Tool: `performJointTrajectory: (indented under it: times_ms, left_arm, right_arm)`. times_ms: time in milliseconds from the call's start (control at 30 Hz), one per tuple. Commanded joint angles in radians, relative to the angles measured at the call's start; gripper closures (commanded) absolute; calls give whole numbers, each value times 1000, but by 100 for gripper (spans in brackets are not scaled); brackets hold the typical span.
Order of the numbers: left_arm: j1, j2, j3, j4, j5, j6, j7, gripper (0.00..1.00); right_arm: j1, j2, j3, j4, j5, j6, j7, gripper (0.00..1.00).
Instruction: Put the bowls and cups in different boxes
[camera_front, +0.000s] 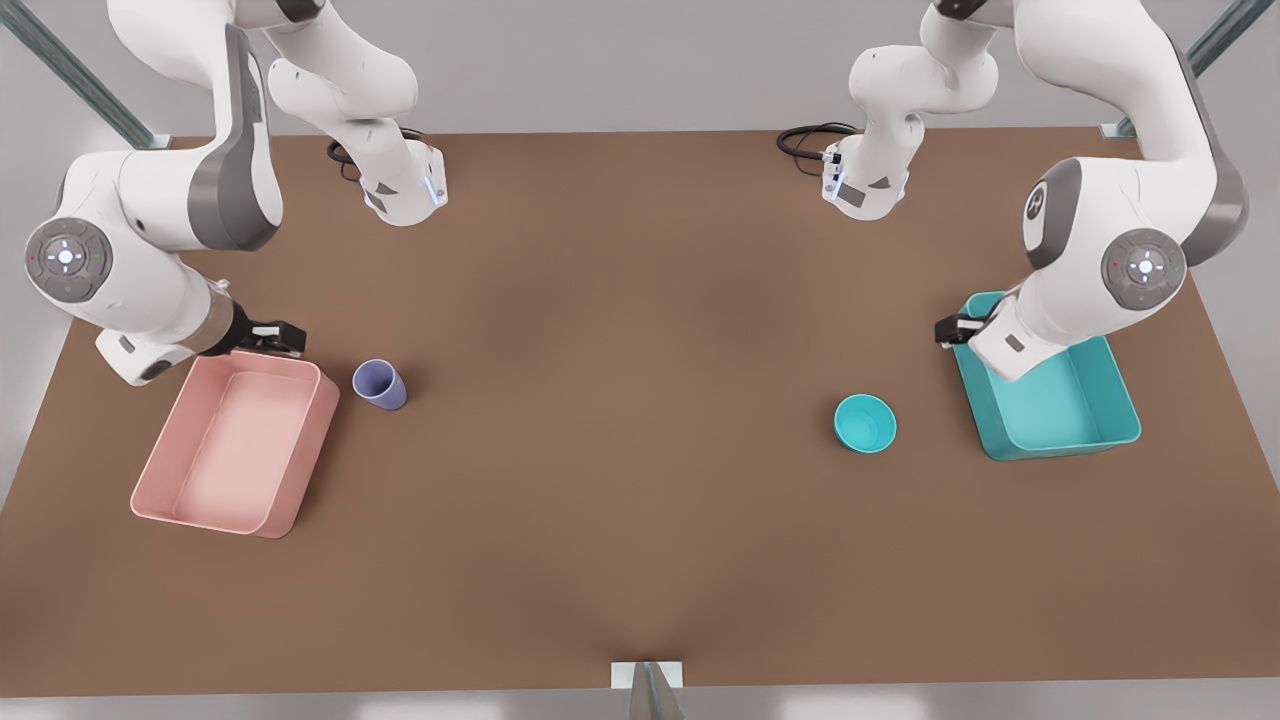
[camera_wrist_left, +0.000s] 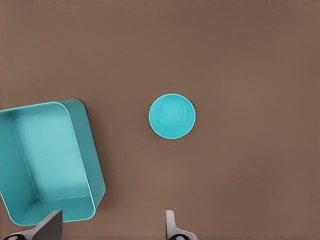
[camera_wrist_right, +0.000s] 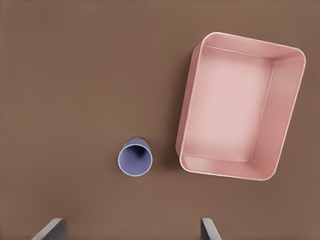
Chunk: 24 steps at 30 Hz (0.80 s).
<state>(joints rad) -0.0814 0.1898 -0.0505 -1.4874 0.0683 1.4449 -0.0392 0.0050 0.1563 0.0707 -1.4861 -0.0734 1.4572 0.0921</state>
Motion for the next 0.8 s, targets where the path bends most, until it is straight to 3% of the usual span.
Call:
performJointTrajectory:
  times_ms: [0, 67, 100, 167, 267, 433, 533, 600, 633, 667, 767]
  left_arm:
    - [0, 0, 0, 1, 1, 8, 1, 0]
    - [2, 13, 0, 1, -5, 14, 1, 0]
    - [0, 81, 35, 1, -73, 75, 2, 0]
    - [2, 304, 77, -8, -185, 328, 110, 0]
    - [5, 412, 86, -119, -226, 615, 260, 0]
    - [26, 431, 86, -240, -240, 712, 305, 0]
    - [22, 436, 83, -266, -240, 667, 306, 0]
    - [22, 433, 80, -261, -260, 632, 305, 59]
    - [25, 430, 80, -258, -324, 600, 305, 72]
    - [26, 431, 80, -258, -367, 595, 305, 79]
    - [23, 436, 81, -258, -361, 598, 309, 79]
  right_arm:
    - [0, -1, 0, 3, 3, 8, 6, 0]
    - [0, 0, 0, 3, 3, 6, 0, 0]
    - [3, -1, 1, -22, -6, 14, -8, 0]
    - [18, -4, 8, -123, 30, 98, 12, 0]
    - [6, -53, 6, -321, 43, 330, 61, 0]
    - [-3, -44, -2, -396, 43, 425, 187, 0]
    - [-36, -35, -2, -441, 44, 468, 229, 0]
    - [-46, -43, -2, -480, 78, 483, 227, 0]
    - [-46, -52, -2, -511, 80, 508, 227, 0]
    - [-46, -60, -2, -531, 83, 528, 227, 0]
    - [-48, -50, -2, -575, 86, 598, 229, 0]
